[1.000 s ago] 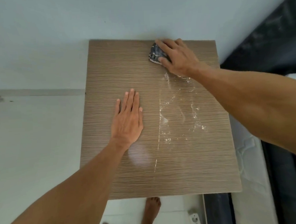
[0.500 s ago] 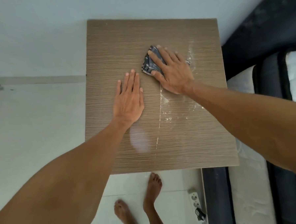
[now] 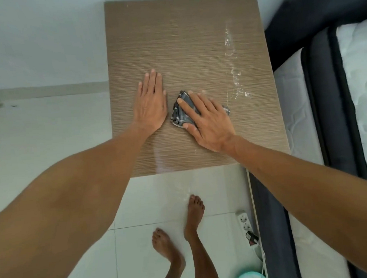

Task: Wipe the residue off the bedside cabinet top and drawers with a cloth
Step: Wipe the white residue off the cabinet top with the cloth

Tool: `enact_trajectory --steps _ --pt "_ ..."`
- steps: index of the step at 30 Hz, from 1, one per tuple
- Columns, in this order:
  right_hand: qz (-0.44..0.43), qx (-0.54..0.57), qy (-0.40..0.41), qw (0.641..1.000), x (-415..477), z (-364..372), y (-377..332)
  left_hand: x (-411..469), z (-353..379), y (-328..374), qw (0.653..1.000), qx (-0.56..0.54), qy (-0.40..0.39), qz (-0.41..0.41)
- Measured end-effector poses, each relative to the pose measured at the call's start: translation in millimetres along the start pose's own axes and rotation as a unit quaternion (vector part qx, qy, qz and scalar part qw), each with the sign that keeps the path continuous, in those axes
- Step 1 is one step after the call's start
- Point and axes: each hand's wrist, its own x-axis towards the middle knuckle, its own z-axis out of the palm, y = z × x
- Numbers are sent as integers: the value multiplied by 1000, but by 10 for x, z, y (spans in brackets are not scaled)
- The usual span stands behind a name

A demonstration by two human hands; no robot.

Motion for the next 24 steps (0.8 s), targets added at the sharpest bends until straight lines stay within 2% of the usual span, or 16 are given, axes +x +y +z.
enact_trajectory --steps 8,12,19,24 --pt "-30 0 -4 1000 -655 96 -538 -455 -14 24 999 18 -27 11" --pt "-93 -6 8 996 -949 145 -716 -654 0 66 999 25 -34 28" --pt "-233 -35 -46 971 -1347 81 -698 -751 -48 293 997 22 -56 50" --pt "-190 -24 -10 981 -1250 -199 -183 -548 -136 567 998 18 -46 46"
